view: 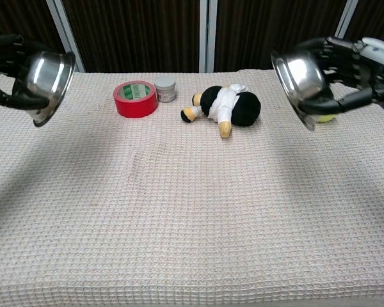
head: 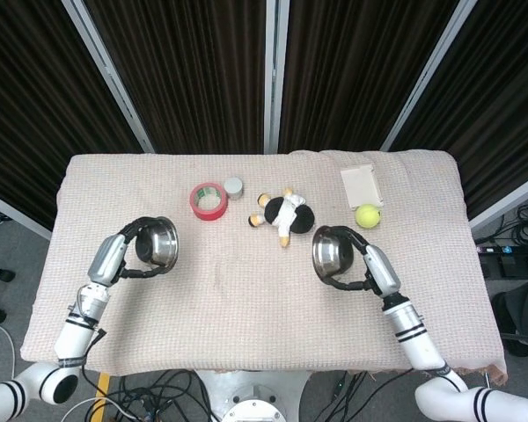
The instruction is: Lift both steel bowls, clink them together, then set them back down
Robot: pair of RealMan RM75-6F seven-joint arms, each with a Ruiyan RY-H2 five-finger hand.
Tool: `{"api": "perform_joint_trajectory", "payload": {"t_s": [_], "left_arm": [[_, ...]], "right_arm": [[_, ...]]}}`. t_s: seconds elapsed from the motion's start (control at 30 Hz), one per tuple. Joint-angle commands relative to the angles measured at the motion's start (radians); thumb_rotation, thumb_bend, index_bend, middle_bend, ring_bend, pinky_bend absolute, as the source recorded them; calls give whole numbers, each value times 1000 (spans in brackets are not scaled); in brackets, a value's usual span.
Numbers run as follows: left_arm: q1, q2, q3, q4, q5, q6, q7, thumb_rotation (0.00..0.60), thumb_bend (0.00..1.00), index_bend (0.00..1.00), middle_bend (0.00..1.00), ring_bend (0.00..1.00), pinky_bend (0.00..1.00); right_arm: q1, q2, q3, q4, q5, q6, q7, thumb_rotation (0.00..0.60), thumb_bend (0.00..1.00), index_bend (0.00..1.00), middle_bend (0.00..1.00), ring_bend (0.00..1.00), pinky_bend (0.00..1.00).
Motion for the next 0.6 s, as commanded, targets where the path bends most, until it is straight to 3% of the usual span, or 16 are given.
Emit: {"api": "perform_joint_trajectory", "payload": {"t_s": [0.03,0.37,0.6], "left_arm": [[-23,11,58,73,33,-60,167,600,287,438,441,437,658],[-62,-46,76,190,21,-118,402,600,287,441,441,437,658],[-97,-44,73,194,-15,-202,442,600,287,448,442,437,657]], "right_arm": [[-124,50,-65,-91,163,43,-352,600,173,341,309,243,336],[-173,7,-83,-80,224,31,-537,600,188,340,302,243,333],[-163,-3,-71,-87,228,-13,-598,600,188,333,288,237,321]]}}
